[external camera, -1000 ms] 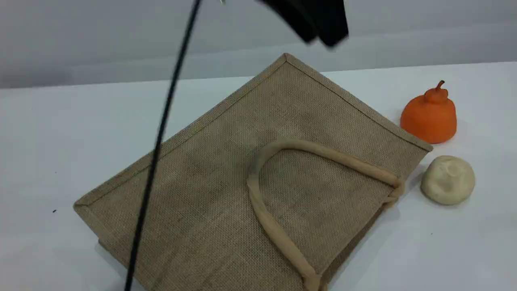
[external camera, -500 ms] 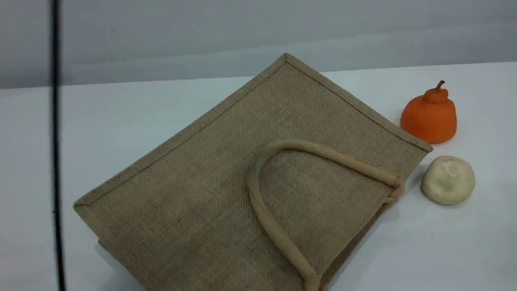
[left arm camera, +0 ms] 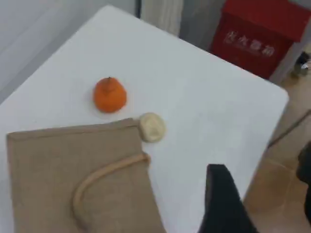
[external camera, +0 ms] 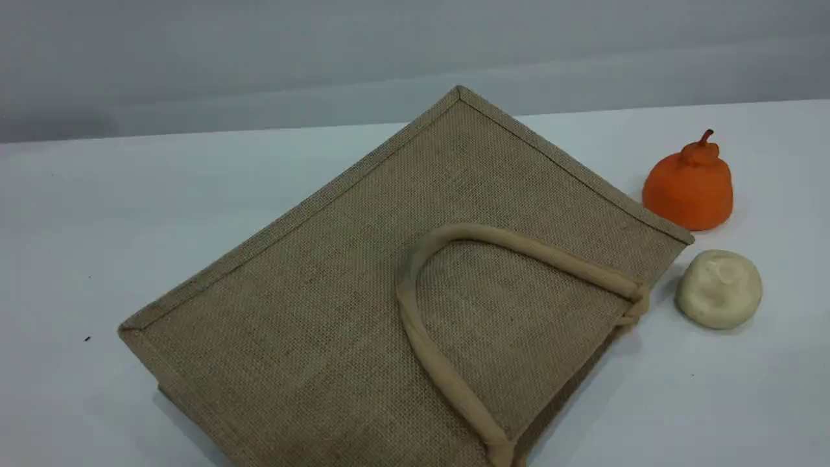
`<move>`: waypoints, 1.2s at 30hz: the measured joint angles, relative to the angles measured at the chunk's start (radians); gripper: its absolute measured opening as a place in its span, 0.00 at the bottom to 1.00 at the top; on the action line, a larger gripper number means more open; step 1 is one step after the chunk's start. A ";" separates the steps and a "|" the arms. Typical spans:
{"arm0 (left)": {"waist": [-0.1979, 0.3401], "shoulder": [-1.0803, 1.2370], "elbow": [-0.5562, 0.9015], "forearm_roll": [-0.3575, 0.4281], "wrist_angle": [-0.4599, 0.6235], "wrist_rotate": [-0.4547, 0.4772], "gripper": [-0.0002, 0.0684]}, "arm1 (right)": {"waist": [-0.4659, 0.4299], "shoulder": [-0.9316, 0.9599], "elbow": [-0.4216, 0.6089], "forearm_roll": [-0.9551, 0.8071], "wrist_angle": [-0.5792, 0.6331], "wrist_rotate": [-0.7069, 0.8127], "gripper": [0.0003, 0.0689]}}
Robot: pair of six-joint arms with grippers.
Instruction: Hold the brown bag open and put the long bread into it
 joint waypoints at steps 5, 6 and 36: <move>-0.055 -0.091 0.157 0.065 0.000 0.005 0.53 | 0.043 0.000 0.000 0.000 0.002 0.000 0.63; -0.055 -0.115 0.200 0.084 0.000 0.005 0.53 | 0.054 0.000 0.000 0.000 0.002 0.000 0.63; -0.055 -1.062 1.325 0.075 -0.120 -0.211 0.53 | 0.080 0.000 0.000 0.000 0.003 0.000 0.63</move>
